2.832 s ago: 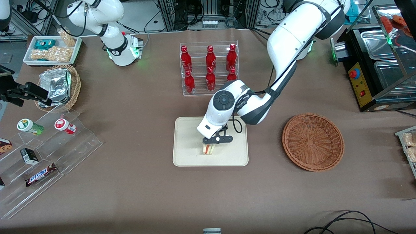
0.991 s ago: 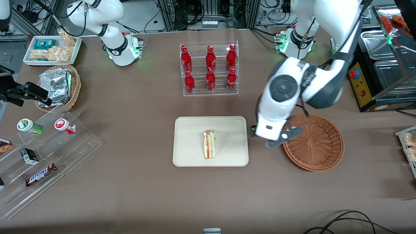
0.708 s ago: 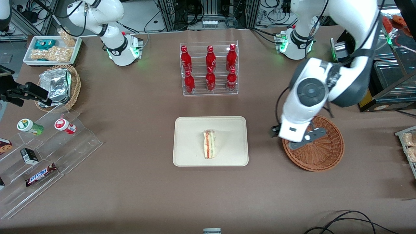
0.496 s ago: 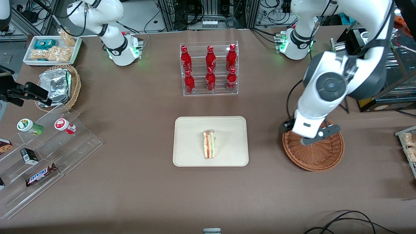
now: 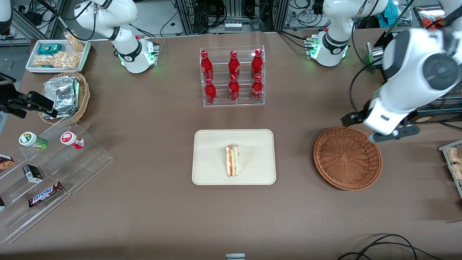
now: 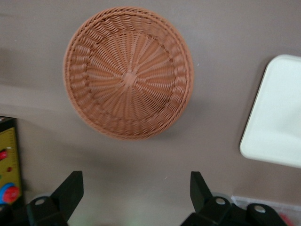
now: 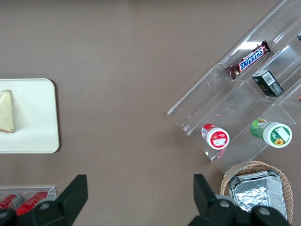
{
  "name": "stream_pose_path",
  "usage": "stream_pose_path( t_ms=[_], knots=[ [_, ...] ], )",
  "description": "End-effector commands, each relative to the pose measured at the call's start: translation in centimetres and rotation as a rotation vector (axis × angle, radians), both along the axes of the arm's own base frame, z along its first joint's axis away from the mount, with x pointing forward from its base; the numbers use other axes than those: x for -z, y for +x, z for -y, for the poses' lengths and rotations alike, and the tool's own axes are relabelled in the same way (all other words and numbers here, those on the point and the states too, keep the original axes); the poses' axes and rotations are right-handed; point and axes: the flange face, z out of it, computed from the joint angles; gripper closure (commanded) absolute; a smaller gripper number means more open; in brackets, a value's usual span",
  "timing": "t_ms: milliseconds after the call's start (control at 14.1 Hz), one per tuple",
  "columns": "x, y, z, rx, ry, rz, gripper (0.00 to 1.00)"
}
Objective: Place sandwich from basket to tray
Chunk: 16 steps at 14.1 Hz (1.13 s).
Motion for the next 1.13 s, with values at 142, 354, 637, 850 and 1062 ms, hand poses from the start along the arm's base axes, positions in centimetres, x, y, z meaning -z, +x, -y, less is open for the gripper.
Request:
stream_pose_path(
  t_ms=[142, 354, 637, 850, 1062],
  knots=[
    [-4.2, -1.7, -2.9, 0.156, -0.042, 0.049, 0.0],
    [-6.1, -0.9, -3.3, 0.211, -0.037, 0.102, 0.0],
    [-7.4, 1.1, -5.3, 0.18, -0.041, 0.138, 0.0],
    [-7.8, 1.6, -7.6, 0.139, -0.044, 0.148, 0.0],
    [-7.8, 1.7, -8.4, 0.124, -0.043, 0.15, 0.0]
  ],
)
